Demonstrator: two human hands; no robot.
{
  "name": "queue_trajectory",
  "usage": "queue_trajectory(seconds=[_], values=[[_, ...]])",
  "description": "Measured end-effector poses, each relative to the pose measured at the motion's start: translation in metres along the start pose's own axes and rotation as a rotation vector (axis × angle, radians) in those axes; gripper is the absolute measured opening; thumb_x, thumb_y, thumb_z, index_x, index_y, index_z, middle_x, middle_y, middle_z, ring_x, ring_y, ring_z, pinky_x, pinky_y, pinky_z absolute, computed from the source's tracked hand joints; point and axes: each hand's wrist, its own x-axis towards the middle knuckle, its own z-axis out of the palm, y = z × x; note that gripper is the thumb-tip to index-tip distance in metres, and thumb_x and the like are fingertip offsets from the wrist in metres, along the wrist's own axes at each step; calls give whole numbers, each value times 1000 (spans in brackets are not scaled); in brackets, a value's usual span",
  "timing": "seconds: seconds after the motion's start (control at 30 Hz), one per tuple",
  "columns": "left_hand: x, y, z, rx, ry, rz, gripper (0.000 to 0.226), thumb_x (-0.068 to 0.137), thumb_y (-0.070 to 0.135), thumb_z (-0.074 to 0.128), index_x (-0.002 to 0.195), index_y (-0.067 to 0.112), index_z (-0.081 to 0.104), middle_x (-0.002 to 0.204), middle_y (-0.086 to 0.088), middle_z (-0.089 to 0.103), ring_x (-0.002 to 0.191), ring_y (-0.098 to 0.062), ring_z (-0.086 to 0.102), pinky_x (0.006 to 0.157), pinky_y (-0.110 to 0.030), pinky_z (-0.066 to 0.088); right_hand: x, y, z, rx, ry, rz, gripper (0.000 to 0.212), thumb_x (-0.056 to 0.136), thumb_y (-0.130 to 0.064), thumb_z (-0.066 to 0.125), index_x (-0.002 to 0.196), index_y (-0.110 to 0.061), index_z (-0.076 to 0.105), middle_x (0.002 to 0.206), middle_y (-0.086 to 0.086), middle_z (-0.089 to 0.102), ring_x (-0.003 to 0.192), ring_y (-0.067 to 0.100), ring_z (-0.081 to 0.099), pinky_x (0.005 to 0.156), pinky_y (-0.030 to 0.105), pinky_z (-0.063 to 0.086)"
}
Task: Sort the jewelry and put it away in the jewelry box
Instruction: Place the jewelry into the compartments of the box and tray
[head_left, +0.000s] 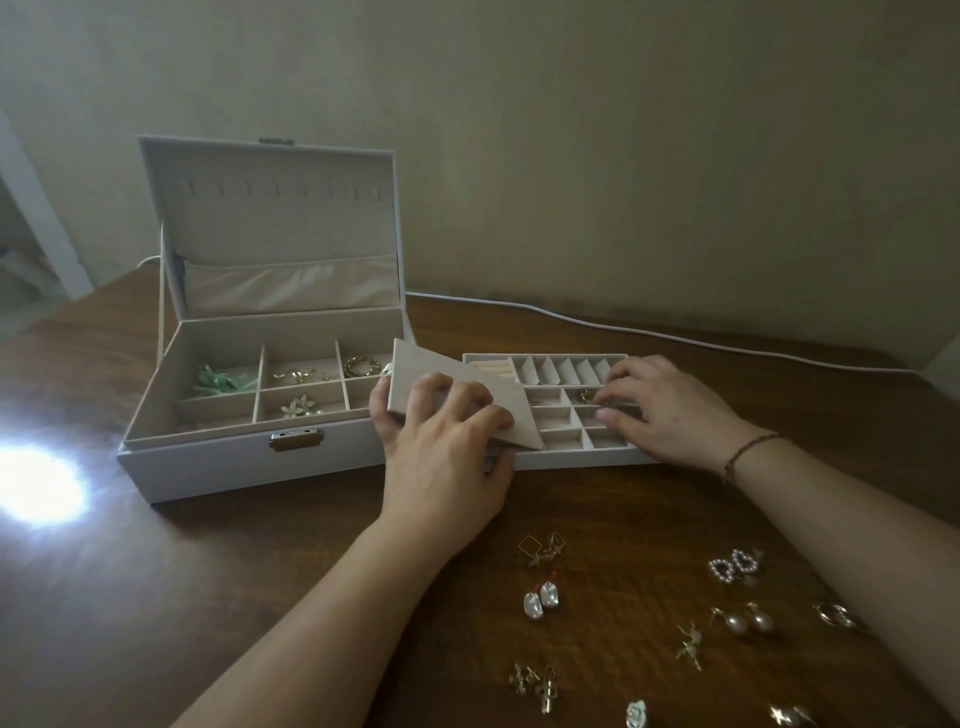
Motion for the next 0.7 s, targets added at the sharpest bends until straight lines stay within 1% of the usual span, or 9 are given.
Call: queue_trajectory(seconds=[0.17,0.23,0.3,0.4,0.43,0.5,0.6,0.63,0.7], values=[[0,0,0,8,-3,0,28,76,45,79,102,38,70,120,9,62,128,-27,38,111,-54,4,6,-6,0,119,33,113,33,95,-50,48,108,-28,69,126,-7,51,125,14,38,96,38,42],[0,0,0,8,1,-1,28,76,45,79,102,38,70,119,9,63,128,-26,37,111,-54,4,12,-12,0,145,50,170,31,94,-49,52,95,-26,72,121,-6,53,123,16,40,96,38,42],[0,0,0,4,4,2,28,76,44,79,101,38,70,119,9,63,127,-25,35,111,-55,4,18,-14,0,172,59,213,31,92,-43,58,78,-21,73,115,-5,55,120,17,44,95,39,45],[0,-1,1,-2,4,2,28,76,44,78,102,38,70,119,9,62,127,-25,34,111,-55,4,24,-14,-1,233,26,230,35,90,-31,64,58,-19,69,99,-9,58,115,18,49,92,44,51],[0,-1,1,-5,4,2,27,77,44,78,102,38,70,119,8,62,127,-25,34,111,-55,4,26,-13,-1,237,17,225,37,90,-29,64,54,-20,66,99,-9,59,115,18,50,91,43,51],[0,-1,1,-7,4,1,27,77,44,78,102,38,70,119,8,62,127,-25,34,111,-55,3,27,-12,-2,243,13,223,33,91,-29,63,59,-23,67,110,-9,57,118,18,46,96,42,48],[0,-1,1,-3,6,-2,26,77,44,78,101,38,70,119,9,62,127,-25,35,111,-56,4,25,-11,-1,303,6,229,20,91,-33,63,71,-31,66,118,-9,53,126,18,39,103,43,39],[0,0,1,-4,8,-2,26,77,44,78,101,38,70,118,9,62,127,-25,35,111,-56,4,23,-11,-1,293,25,234,16,90,-34,65,74,-34,65,121,-8,53,126,18,38,102,42,38],[0,0,1,-6,12,0,25,77,43,78,100,37,70,118,9,62,127,-25,36,111,-56,4,22,-11,0,215,131,228,7,87,-31,69,82,-35,67,122,-8,54,125,17,39,98,39,39]])
